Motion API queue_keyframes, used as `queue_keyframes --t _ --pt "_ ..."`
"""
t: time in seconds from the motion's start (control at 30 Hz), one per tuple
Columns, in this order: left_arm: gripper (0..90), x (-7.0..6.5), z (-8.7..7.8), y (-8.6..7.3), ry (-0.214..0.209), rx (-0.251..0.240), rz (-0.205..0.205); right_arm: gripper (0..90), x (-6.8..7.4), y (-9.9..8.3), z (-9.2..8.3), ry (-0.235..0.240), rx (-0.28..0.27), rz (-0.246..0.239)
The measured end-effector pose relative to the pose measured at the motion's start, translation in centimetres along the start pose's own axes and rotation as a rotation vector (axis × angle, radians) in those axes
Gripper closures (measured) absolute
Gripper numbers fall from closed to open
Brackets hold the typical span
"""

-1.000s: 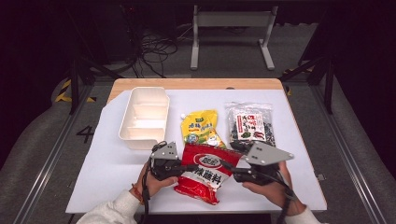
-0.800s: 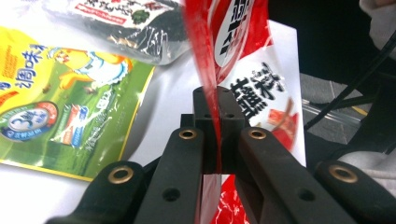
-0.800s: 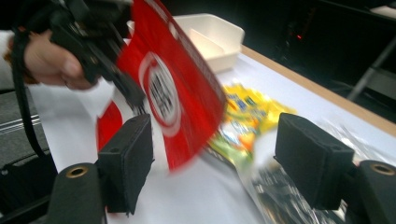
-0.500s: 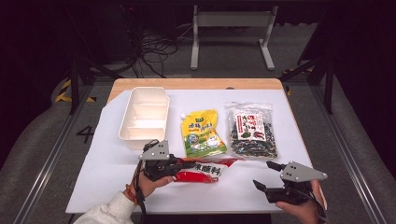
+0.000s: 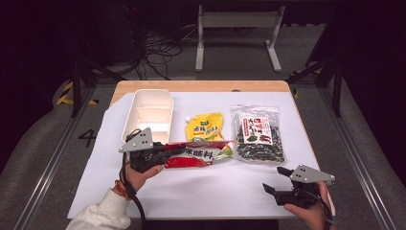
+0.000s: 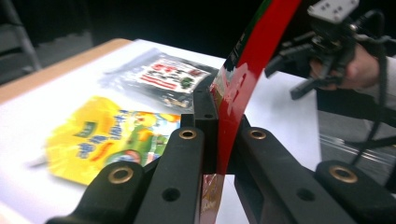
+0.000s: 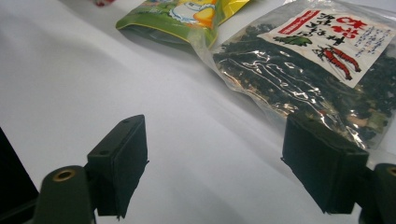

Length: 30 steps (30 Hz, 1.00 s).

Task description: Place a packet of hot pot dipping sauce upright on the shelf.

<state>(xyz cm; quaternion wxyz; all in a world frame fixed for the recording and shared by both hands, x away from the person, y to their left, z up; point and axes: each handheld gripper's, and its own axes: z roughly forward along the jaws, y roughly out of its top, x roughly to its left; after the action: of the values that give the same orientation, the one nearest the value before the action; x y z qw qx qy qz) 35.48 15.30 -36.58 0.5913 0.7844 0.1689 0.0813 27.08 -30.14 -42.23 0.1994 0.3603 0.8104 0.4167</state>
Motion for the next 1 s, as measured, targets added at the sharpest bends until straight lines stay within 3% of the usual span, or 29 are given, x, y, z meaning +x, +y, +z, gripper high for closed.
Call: queue_keyframes --t 0.3,0.6,0.63,1.0 --pt "90.0 2.2 -2.2 1.1 0.065 -0.044 0.000 22.2 0.3 -0.6 0.7 0.009 0.040 -0.008" --pt "90.0 4.6 -3.9 2.6 0.154 -0.044 0.010 22.1 0.5 -1.4 0.5 -0.002 0.058 0.010" --pt "90.0 5.5 -4.4 2.9 0.176 -0.050 0.004 22.1 0.5 -1.6 0.4 -0.008 0.064 0.012" --pt "90.0 9.7 -5.7 4.0 0.249 -0.053 -0.011 22.1 0.7 -3.0 -0.7 -0.045 0.075 0.048"
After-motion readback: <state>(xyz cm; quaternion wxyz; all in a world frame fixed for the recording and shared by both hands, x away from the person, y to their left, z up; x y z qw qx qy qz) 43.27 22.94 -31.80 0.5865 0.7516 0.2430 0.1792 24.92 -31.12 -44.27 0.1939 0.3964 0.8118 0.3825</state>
